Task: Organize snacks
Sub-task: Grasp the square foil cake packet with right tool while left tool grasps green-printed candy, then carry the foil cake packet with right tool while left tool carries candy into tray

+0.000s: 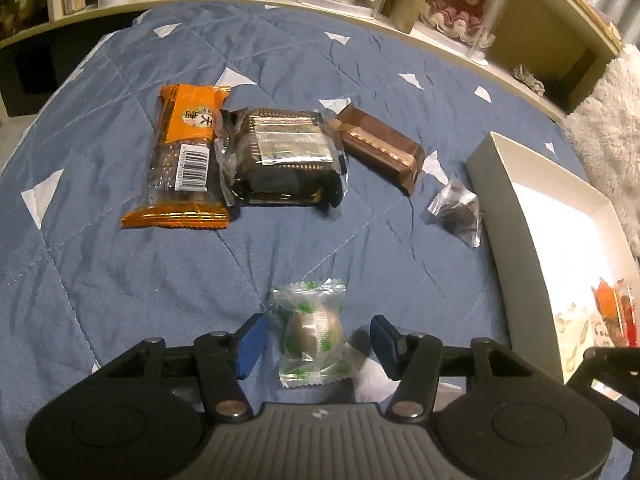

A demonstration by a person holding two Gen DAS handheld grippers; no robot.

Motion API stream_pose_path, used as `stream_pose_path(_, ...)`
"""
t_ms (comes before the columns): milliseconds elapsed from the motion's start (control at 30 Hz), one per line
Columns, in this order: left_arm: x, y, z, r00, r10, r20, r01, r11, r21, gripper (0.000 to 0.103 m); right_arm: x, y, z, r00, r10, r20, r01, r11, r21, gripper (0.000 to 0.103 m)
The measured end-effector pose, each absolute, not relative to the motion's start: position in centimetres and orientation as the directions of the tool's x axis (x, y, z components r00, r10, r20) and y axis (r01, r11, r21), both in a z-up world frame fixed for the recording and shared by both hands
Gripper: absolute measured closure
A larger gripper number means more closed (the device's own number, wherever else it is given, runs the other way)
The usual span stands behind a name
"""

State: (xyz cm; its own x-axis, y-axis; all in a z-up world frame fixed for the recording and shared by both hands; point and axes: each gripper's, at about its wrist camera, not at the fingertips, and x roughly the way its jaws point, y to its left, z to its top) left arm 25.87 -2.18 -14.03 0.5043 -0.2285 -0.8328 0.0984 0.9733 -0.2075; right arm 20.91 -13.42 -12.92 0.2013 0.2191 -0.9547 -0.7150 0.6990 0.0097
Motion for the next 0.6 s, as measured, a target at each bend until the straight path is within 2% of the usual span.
stream_pose_path(67,25.8,-2.1,-14.0,0.509,-0.219,-0.832,0.093,0.975,-0.200,0.056,20.6,-13.2,-13.0,0.211,0.216,-0.953,-0.713,0.702,0.001,0.028)
stream_pose_path(100,25.8,-2.0,-14.0,0.511,-0.217,-0.831,0.088,0.976,-0.201,0.059,20.5,-13.0,-13.0,0.219,0.215,-0.952,-0.713,0.701,-0.006,0.032)
stream_pose_path(133,25.8,-1.8,-14.0,0.513,-0.219,-0.830,0.083,0.975,-0.206,0.065,20.5,-13.0,-12.9,0.231,0.216,-0.949,-0.711,0.704,-0.012,0.038)
stream_pose_path(167,25.9,-1.6,-14.1,0.516,-0.222,-0.828,0.075,0.974,-0.215,0.070,20.4,-13.1,-12.8,0.241,0.217,-0.946,-0.700,0.714,-0.015,0.039)
stream_pose_path(433,25.4,-1.1,-13.1,0.522,-0.260,-0.813,0.082,0.963,-0.256,0.071,19.7,-15.2,-11.9,0.312,0.266,-0.912,-0.579,0.814,0.040,0.043)
stream_pose_path(600,24.5,-0.7,-10.9,0.570,-0.277,-0.774,0.099,0.958,-0.270,0.072,18.8,-16.4,-10.5,0.386,0.281,-0.879,-0.511,0.858,0.051,0.043)
